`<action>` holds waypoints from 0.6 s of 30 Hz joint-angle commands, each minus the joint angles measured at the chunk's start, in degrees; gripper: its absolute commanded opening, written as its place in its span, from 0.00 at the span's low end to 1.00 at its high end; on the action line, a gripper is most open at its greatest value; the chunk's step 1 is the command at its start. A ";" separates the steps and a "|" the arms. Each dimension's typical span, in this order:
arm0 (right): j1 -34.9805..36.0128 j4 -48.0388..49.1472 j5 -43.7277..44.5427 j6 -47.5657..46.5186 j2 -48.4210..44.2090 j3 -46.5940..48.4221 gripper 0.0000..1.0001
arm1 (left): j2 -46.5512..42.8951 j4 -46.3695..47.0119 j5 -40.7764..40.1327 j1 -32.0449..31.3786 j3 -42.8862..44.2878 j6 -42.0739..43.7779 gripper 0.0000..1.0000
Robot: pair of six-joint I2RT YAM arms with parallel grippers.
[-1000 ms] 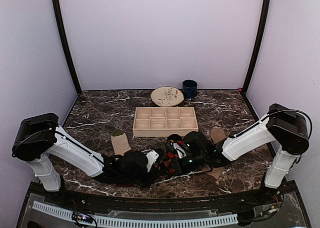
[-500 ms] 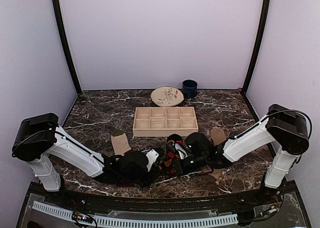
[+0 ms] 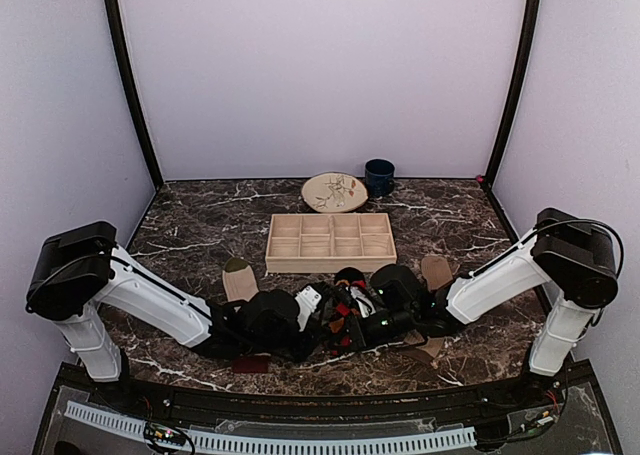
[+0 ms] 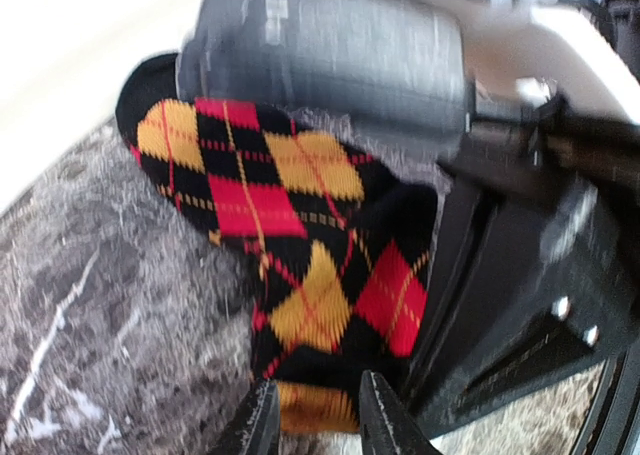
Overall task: Roll the socks
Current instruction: Roll the sock at the center of the board.
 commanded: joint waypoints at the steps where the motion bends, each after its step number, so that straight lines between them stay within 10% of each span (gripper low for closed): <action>1: -0.44 0.88 -1.23 0.25 -0.27 -0.47 0.02 | 1.15 -10.84 -9.91 0.67 2.48 6.48 0.31; 18: -5.03 9.70 -5.64 7.25 -1.23 -5.31 0.03 | -11.28 -7.08 -12.21 0.32 -5.60 5.95 0.30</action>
